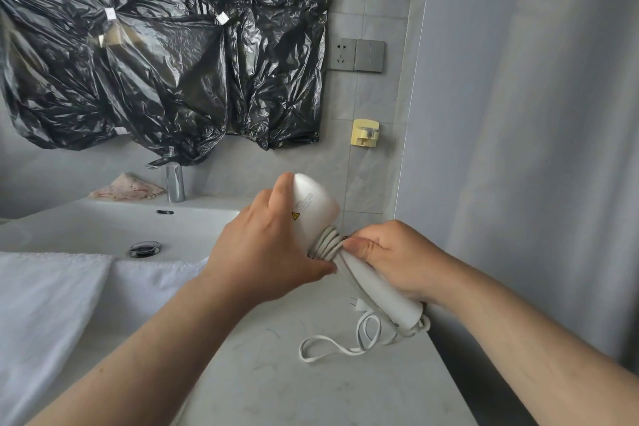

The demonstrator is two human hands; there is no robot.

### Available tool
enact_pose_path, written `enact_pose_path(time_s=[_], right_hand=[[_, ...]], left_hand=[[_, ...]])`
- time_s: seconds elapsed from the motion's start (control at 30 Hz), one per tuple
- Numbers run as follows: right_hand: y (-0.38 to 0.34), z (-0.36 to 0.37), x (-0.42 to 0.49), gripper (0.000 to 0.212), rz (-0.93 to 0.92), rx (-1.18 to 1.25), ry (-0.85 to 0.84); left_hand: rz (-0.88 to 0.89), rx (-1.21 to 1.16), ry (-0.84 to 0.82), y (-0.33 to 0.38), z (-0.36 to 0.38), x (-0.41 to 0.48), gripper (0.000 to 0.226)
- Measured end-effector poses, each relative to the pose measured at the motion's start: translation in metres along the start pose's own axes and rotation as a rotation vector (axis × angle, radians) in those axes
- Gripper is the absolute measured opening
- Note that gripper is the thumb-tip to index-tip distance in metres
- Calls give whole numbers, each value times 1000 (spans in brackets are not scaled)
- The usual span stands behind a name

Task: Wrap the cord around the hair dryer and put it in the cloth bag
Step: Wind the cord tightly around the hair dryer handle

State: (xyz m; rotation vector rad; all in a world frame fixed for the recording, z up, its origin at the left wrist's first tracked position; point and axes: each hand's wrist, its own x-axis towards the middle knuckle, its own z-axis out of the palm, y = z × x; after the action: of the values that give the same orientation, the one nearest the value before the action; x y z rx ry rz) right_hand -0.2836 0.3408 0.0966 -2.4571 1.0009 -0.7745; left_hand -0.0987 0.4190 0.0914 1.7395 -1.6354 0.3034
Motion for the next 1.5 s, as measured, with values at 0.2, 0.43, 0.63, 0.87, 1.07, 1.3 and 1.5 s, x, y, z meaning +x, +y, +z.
enact_pose_path(time_s=[0.2,0.43,0.63,0.87,1.07,1.3,1.5], right_hand=[[-4,-2,-5,34,0,109,-18],[-13,-3,-9,37,-7,77,-10],[-13,-14,-11,26,-19,260,-69],[-5,-11,-3,25,-22,564,-96],[-8,42,-13,40,62,859,10],[-28,65,-17,31,41,446,144],[-39,48,-18,32,-1,216,64]], left_hand=[[-46,-178,22,0,-4,-3,134],[-175,-511,-25,-12,1,3,95],[-131,-763,-76,-18,-9,3,64],[-163,-973,-93,-14,-19,-1,61],[-337,-1130,-13,-9,-19,3,40],[-436,-904,316,-6,-10,8,58],[-350,-580,433,-5,-12,4,58]])
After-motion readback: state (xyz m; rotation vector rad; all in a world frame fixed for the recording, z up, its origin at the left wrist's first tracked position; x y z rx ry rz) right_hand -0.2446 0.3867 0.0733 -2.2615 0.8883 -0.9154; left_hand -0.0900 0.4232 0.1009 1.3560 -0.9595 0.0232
